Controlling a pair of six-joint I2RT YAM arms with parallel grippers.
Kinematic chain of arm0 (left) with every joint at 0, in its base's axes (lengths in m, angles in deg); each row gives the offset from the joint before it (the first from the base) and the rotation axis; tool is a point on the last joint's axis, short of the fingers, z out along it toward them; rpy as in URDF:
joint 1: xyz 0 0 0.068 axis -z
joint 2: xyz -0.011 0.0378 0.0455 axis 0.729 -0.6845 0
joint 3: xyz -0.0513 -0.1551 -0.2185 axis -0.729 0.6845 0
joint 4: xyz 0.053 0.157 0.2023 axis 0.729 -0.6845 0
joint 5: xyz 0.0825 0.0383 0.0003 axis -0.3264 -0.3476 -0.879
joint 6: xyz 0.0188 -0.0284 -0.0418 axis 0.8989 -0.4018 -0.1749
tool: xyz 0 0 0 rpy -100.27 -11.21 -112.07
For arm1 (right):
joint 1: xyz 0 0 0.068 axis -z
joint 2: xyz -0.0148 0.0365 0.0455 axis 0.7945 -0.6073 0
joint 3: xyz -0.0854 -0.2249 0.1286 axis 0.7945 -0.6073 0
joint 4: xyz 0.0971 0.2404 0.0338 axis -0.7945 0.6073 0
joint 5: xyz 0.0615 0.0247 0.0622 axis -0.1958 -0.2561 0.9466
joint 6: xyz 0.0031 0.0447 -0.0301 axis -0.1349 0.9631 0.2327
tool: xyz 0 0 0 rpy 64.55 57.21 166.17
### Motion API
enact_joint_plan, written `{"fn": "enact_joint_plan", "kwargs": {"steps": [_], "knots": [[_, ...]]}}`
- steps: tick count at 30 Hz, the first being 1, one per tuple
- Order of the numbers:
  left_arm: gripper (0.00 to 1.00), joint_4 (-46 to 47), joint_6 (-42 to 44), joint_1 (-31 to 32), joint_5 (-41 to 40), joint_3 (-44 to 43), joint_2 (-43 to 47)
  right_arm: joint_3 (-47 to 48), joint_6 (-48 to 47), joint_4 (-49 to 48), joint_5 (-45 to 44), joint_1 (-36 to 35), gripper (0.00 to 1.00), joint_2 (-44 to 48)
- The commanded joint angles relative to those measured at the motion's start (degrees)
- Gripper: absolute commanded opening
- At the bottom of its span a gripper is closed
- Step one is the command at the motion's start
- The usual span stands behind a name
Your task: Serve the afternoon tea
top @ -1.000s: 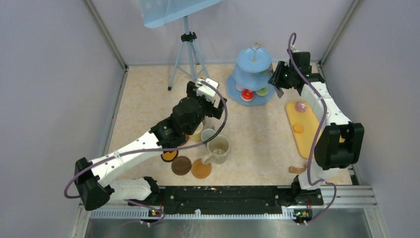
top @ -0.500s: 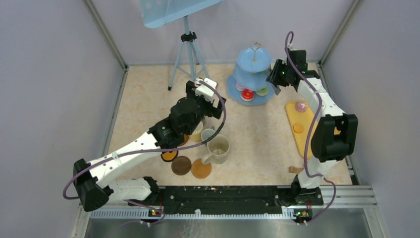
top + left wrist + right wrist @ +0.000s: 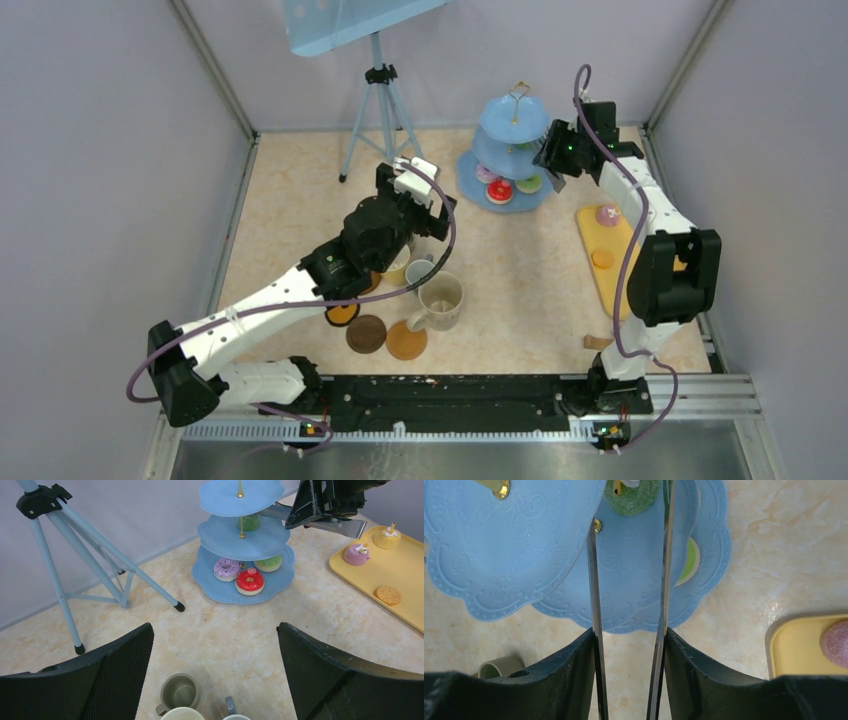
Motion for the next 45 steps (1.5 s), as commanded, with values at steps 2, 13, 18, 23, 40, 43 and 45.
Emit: {"fn": "enact_joint_plan", "kwargs": {"steps": [2,13,18,23,40,43,45], "knots": [[0.99,1.7,-0.6,0.2,0.8,0.2,2.0,2.0,-0.1,0.1,-1.5,-0.7,0.49,4.7],[0.99,1.3,-1.7,0.1,1.8,0.0,2.0,-5.6,-0.8,2.7,-3.8,-0.7,0.45,13.1],[0.99,0.7,-1.8,0.2,1.8,-0.2,2.0,-10.4,-1.9,3.9,-8.0,-0.7,0.39,18.2],[0.99,0.7,-2.1,0.2,2.2,-0.2,2.4,-15.5,-3.7,6.9,-15.6,-0.7,0.39,24.7],[0.99,-0.2,-2.9,0.6,3.2,-0.5,3.1,-26.8,-5.7,12.9,-14.3,13.2,0.48,29.9],[0.99,-0.2,-2.8,0.7,2.9,-0.4,3.1,-27.2,-5.6,11.6,-13.6,13.7,0.53,28.5],[0.99,-0.2,-2.3,1.1,2.4,-0.4,2.9,-27.1,-5.6,10.7,-13.9,13.8,0.54,27.4]]}}
